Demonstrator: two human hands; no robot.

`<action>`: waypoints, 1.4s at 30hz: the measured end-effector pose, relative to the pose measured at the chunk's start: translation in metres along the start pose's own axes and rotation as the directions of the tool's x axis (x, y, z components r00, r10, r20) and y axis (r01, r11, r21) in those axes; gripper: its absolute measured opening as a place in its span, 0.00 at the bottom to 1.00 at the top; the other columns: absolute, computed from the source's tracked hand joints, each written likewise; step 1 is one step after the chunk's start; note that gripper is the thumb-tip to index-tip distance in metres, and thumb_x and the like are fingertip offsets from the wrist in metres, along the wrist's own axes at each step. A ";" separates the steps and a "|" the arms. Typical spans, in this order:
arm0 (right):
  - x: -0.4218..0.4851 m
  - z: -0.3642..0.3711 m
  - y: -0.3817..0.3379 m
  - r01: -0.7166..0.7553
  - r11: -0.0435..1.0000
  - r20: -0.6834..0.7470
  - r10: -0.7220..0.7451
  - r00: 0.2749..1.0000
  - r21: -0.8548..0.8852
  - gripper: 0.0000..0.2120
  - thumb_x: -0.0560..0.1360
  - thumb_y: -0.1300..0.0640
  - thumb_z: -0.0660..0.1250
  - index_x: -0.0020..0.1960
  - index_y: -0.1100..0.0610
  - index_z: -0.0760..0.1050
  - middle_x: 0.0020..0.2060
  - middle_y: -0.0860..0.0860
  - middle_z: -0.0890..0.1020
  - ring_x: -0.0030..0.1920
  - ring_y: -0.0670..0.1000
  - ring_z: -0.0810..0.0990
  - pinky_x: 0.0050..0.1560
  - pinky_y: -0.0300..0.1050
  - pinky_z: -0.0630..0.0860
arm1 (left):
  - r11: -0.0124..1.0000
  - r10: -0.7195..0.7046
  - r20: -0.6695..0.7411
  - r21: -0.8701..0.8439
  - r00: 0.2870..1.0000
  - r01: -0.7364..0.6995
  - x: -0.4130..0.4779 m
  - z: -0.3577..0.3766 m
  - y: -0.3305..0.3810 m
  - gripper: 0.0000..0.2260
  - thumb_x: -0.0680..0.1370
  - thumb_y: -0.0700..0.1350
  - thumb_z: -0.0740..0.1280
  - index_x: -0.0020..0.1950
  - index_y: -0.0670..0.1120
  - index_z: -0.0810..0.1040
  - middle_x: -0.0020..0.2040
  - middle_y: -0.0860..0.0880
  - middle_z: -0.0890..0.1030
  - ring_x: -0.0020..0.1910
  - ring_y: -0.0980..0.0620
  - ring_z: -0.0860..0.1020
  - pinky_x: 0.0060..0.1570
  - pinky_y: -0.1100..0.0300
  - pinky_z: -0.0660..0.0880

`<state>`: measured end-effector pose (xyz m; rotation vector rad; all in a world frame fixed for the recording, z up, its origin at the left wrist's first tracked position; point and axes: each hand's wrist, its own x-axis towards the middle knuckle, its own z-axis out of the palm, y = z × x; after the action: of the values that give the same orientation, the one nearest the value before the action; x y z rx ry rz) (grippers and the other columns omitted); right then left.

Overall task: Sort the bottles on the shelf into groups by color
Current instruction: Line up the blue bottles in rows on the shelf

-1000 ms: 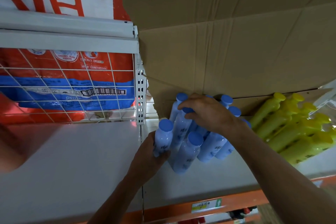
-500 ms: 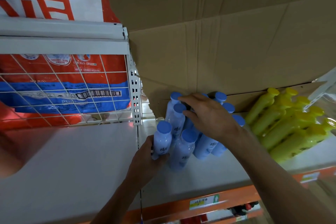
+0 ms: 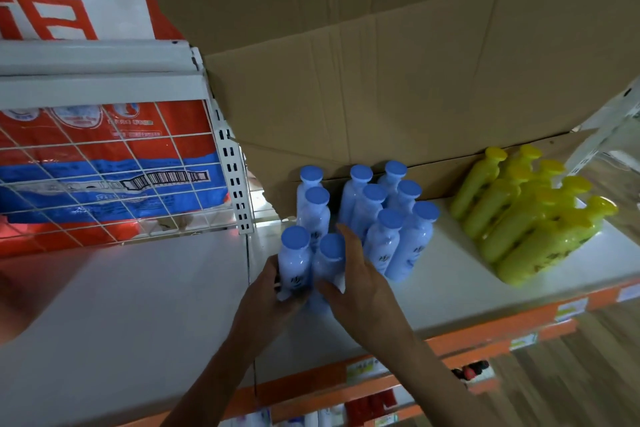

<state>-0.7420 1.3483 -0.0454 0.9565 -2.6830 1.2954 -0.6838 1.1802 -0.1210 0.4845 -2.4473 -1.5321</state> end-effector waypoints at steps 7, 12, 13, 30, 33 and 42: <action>-0.013 0.014 0.039 -0.161 0.986 0.099 0.155 0.983 0.054 0.28 0.69 0.54 0.74 0.65 0.48 0.66 0.55 0.44 0.80 0.53 0.50 0.80 0.49 0.44 0.76 | 0.999 0.009 -0.013 -0.036 1.000 -0.009 -0.013 0.004 0.009 0.22 0.73 0.49 0.75 0.61 0.62 0.70 0.53 0.68 0.80 0.51 0.65 0.80 0.48 0.64 0.76; -0.024 0.002 0.055 -0.169 0.985 0.099 0.165 0.981 0.033 0.26 0.69 0.49 0.73 0.63 0.45 0.67 0.52 0.42 0.80 0.51 0.49 0.80 0.51 0.51 0.78 | 0.998 0.006 -0.021 -0.070 1.000 -0.008 -0.028 0.019 0.014 0.22 0.73 0.47 0.75 0.63 0.57 0.70 0.55 0.66 0.80 0.54 0.64 0.79 0.53 0.61 0.76; -0.027 -0.002 0.058 -0.169 0.985 0.099 0.165 0.981 0.030 0.26 0.69 0.49 0.74 0.63 0.46 0.68 0.52 0.43 0.80 0.52 0.48 0.80 0.51 0.50 0.78 | 0.998 0.010 -0.016 -0.069 1.000 -0.011 -0.031 0.024 0.016 0.21 0.74 0.46 0.75 0.62 0.57 0.71 0.54 0.66 0.80 0.54 0.64 0.79 0.53 0.62 0.76; -0.039 -0.034 0.086 -0.142 0.990 0.072 0.140 0.988 0.017 0.26 0.72 0.52 0.73 0.64 0.47 0.65 0.56 0.42 0.79 0.53 0.46 0.79 0.53 0.47 0.78 | 0.999 0.022 -0.072 -0.045 0.997 -0.025 -0.038 0.076 0.034 0.24 0.75 0.54 0.72 0.68 0.58 0.68 0.59 0.61 0.79 0.58 0.63 0.77 0.55 0.62 0.76; -0.035 -0.030 0.082 -0.132 0.991 0.074 0.130 0.989 0.026 0.26 0.72 0.53 0.74 0.65 0.50 0.66 0.57 0.44 0.79 0.54 0.47 0.78 0.49 0.36 0.74 | 0.999 0.015 -0.128 -0.031 0.992 -0.019 -0.034 0.078 0.034 0.26 0.75 0.54 0.71 0.71 0.56 0.67 0.61 0.60 0.78 0.58 0.61 0.77 0.55 0.61 0.76; -0.023 -0.010 0.066 -0.136 0.991 0.049 0.136 0.990 0.003 0.32 0.73 0.52 0.72 0.72 0.52 0.62 0.58 0.52 0.80 0.55 0.56 0.79 0.47 0.45 0.73 | 0.999 -0.015 -0.241 0.027 0.970 0.022 -0.013 0.065 0.026 0.26 0.76 0.54 0.70 0.72 0.56 0.66 0.63 0.56 0.77 0.60 0.55 0.76 0.58 0.46 0.77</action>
<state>-0.7610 1.3981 -0.0914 0.8289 -2.8275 1.3210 -0.6982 1.2493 -0.1263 0.6596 -2.2873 -1.3564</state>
